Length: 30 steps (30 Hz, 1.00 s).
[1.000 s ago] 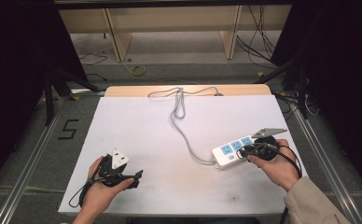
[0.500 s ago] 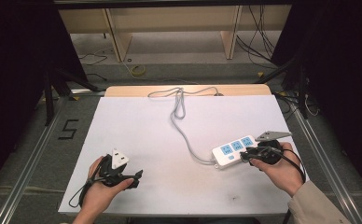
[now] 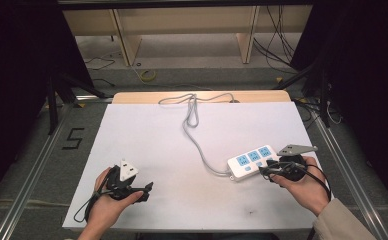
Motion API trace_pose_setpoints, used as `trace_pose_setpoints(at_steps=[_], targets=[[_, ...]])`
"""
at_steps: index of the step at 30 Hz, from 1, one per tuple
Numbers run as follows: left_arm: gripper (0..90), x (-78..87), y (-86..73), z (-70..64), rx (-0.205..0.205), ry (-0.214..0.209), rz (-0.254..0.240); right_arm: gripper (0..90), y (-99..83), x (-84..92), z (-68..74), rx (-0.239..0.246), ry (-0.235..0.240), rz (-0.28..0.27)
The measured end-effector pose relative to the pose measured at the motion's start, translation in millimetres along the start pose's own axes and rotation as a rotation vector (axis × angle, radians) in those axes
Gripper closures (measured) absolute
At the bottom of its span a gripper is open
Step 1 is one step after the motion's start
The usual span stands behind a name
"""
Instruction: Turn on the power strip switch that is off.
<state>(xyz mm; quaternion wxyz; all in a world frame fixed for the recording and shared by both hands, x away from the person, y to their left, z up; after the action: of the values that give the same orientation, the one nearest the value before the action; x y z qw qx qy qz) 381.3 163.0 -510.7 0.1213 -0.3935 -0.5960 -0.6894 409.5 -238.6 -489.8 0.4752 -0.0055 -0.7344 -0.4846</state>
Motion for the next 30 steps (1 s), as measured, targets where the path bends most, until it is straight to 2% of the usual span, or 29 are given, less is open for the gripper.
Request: trace_pose_setpoints(at_steps=[13, 30], targets=[[16.0, 0.1, -0.1, 0.4, -0.001, -0.001, 0.0, 49.0, -7.2, 3.6, 2.3, 0.023, -0.002, -0.047], [16.0, 0.8, -1.3, 0.6, -0.001, -0.003, 0.002, 44.3, -23.8, 8.6, 5.2, 0.025, 0.018, -0.079]])
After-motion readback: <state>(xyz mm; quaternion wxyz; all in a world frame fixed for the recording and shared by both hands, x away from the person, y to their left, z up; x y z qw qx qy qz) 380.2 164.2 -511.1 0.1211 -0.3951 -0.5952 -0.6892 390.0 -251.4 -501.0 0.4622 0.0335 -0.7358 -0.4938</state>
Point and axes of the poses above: each handheld gripper's, and its own axes: x roughly backward along the jaws, y roughly out of its top, z roughly to its left, the point moved 9 cm from there along -x, roughly forward along the jaws, and after that the axes turned 10 degrees about x, right-handed, at the moved point
